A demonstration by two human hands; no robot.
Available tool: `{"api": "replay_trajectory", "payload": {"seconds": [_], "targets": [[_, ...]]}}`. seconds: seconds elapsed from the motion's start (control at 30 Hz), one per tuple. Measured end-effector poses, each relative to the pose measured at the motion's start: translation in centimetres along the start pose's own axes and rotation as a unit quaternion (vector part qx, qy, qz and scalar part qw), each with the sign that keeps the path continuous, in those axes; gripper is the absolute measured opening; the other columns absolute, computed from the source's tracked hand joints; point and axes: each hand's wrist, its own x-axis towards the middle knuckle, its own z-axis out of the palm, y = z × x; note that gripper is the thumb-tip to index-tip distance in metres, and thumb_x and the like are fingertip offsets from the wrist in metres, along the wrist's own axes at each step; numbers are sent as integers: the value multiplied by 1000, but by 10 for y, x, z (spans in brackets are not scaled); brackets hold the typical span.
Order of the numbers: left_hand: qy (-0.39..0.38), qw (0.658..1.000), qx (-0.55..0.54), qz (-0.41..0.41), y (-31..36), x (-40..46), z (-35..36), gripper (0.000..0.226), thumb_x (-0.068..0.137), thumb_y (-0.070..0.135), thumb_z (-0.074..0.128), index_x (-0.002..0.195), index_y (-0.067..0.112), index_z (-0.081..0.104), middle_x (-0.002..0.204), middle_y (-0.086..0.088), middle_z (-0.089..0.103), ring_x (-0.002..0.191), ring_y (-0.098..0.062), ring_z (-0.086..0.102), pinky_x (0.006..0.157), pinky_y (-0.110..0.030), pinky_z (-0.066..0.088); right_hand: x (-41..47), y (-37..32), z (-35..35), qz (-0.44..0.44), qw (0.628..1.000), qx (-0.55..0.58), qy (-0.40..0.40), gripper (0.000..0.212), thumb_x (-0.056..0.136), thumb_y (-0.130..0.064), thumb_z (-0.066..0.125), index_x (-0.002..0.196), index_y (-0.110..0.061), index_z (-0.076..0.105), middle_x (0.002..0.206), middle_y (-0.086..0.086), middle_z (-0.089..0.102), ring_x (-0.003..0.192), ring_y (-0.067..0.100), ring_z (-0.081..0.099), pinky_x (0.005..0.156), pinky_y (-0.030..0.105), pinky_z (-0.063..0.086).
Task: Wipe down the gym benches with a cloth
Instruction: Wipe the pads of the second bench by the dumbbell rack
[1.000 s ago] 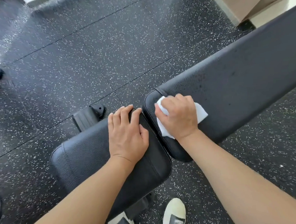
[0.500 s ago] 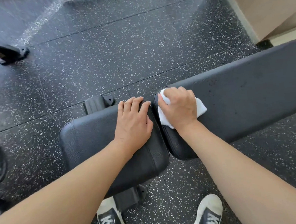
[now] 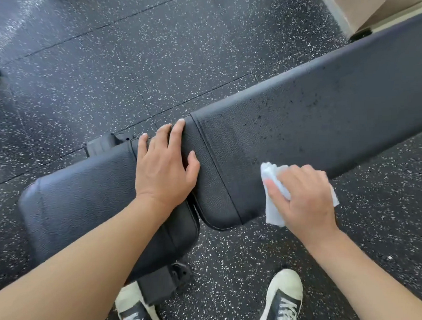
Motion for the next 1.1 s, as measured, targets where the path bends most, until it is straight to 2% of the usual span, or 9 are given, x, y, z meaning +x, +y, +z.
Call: {"api": "replay_trajectory", "payload": {"seconds": [0.17,0.3,0.4,0.57,0.67,0.73,0.87,0.97,1.1], "targets": [[9,1000,5,0,-1,2,6,69,95,47,44,157,18,37,145,-10,52,131,-29,51,125,-52,24,26,-15,21,126,989,-13,72,31,96,-34,66,72,-16,58,71,1,48,66,27,44,64,36,25],[1,1000,4,1,-2,3,6,71,94,46,42,158,17,35,146,-11,52,133,-30,50,124,-54,24,39,-93,50,70,995,53,49,32,93,-33,68,69,-17,56,68,0,47,65,24,41,61,39,29],[-13,1000,3,0,-1,3,4,71,95,44,40,159,16,34,149,-12,50,135,-30,48,124,-54,23,44,-112,54,37,995,79,41,33,95,-30,66,67,-18,54,66,-1,45,64,24,41,59,40,32],[-16,1000,7,4,2,2,0,69,97,42,39,159,12,35,146,-15,51,134,-33,48,124,-56,23,48,-35,35,20,997,15,77,31,97,-30,62,70,-17,53,65,1,43,60,28,46,56,42,34],[-13,1000,8,3,0,3,2,68,97,43,39,159,13,36,146,-15,51,134,-33,49,124,-56,23,63,21,21,110,990,-23,88,35,97,-31,62,68,-24,42,67,-6,32,59,29,42,60,37,25],[-13,1000,10,1,0,2,2,69,96,44,39,159,13,35,146,-15,50,134,-33,49,125,-56,23,68,19,24,145,986,-23,77,37,95,-31,65,66,-21,44,66,-4,36,61,27,41,62,35,24],[-16,1000,8,-1,0,2,2,69,96,43,39,159,14,35,147,-15,50,133,-33,50,125,-56,22,89,-50,55,75,996,20,48,34,94,-34,67,68,-19,52,67,-4,39,63,21,35,63,35,24],[-20,1000,10,-5,0,2,2,70,95,42,40,159,15,35,148,-15,49,136,-33,48,125,-55,22,119,-89,74,47,996,62,37,30,93,-34,67,69,-18,57,67,0,51,64,26,47,61,40,33],[-16,1000,11,-2,-1,3,3,71,94,43,40,160,16,35,149,-15,49,137,-32,48,125,-56,23,145,-95,84,14,996,76,45,29,92,-36,67,71,-18,59,68,0,55,66,28,52,63,41,34]]}}
